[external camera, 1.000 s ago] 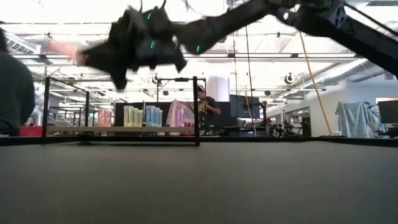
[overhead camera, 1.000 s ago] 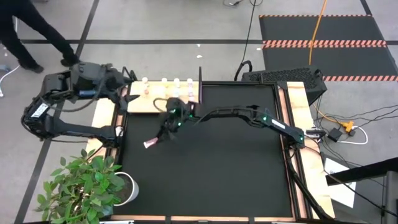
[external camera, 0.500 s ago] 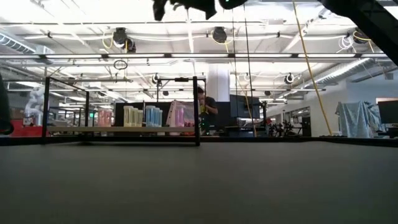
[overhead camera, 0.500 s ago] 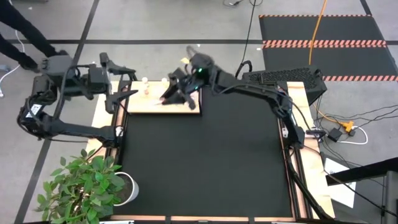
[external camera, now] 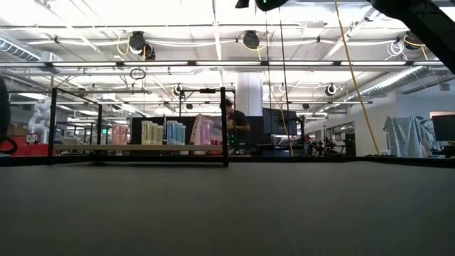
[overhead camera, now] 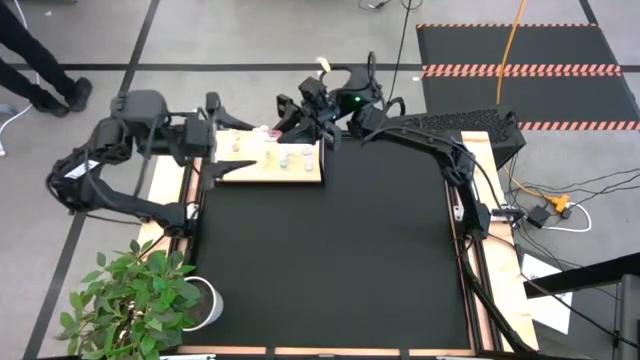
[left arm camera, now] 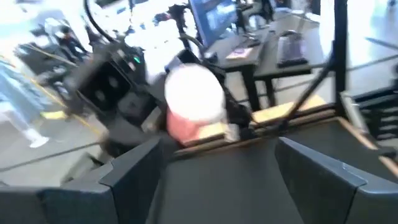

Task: Pick and place medicine bottles onto shelf by color
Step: Put the pink pill bottle on the shelf aligned with the other pink pill bottles

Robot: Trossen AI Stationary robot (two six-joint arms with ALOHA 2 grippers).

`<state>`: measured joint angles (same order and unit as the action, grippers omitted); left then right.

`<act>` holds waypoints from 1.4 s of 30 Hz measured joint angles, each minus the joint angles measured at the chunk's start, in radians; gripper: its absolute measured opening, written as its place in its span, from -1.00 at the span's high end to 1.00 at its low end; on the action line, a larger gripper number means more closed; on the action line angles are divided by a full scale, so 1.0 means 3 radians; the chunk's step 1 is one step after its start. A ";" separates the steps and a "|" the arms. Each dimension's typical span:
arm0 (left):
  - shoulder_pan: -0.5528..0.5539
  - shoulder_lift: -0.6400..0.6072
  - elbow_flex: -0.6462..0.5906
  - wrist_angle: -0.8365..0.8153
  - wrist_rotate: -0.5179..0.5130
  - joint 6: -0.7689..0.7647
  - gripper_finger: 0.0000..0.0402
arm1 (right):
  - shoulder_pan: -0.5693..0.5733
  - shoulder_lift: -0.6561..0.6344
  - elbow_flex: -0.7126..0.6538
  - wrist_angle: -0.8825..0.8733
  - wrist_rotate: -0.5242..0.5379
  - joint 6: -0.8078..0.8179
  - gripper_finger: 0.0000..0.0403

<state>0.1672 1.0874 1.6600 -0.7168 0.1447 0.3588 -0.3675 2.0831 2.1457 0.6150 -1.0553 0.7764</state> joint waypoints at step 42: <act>-0.0134 0.0118 -0.0001 0.0866 -0.0283 0.0918 -0.16 | -0.0064 0.0008 -0.0003 0.0522 0.0011 0.0791 0.49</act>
<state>0.1268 1.1228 1.6596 -0.4570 0.0597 0.6342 -0.3866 2.0853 2.1446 0.7715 -1.0519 1.0136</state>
